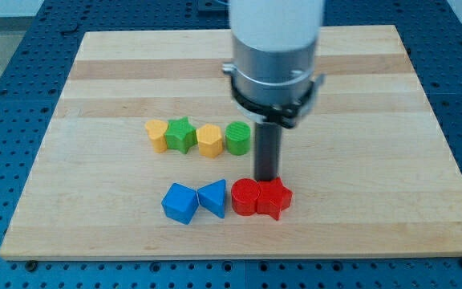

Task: Point your arm at the red star

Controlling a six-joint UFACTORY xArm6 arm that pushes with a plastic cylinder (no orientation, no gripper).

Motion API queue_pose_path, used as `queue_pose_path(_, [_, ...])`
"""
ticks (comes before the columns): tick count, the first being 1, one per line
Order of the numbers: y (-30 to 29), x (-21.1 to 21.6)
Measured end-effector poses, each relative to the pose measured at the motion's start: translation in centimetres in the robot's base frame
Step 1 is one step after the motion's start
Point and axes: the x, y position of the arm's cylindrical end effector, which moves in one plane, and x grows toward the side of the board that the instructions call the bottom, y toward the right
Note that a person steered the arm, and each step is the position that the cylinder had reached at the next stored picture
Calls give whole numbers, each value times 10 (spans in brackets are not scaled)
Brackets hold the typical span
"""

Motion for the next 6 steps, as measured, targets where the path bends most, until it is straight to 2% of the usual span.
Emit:
queue_pose_path(1, [42, 29])
queue_pose_path(3, [140, 49])
queue_pose_path(4, [147, 54])
queue_pose_path(6, [77, 50])
